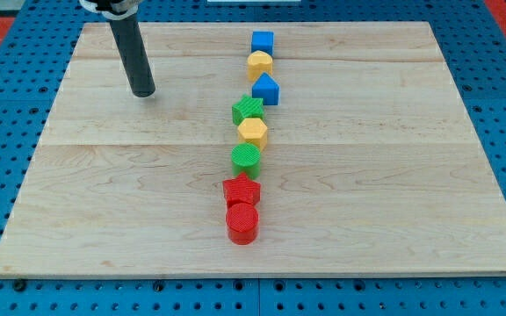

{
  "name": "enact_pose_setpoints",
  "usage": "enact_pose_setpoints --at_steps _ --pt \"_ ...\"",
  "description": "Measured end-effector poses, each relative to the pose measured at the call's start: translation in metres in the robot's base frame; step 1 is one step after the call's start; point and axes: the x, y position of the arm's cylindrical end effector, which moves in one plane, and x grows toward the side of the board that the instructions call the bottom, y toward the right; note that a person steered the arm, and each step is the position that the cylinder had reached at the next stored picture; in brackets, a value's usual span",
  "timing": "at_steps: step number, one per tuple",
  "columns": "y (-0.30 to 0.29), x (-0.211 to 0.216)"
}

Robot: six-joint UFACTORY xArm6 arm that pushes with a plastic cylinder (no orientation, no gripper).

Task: Point your arm towards blue triangle

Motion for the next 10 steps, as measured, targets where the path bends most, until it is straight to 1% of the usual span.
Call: enact_pose_setpoints --at_steps 3,5,6,7,9,10 --pt "-0.006 -0.001" --pt "0.0 -0.005" --pt "-0.029 0.029" --pt "-0.05 0.035" --pt "-0.038 0.036" --pt "0.007 -0.003"
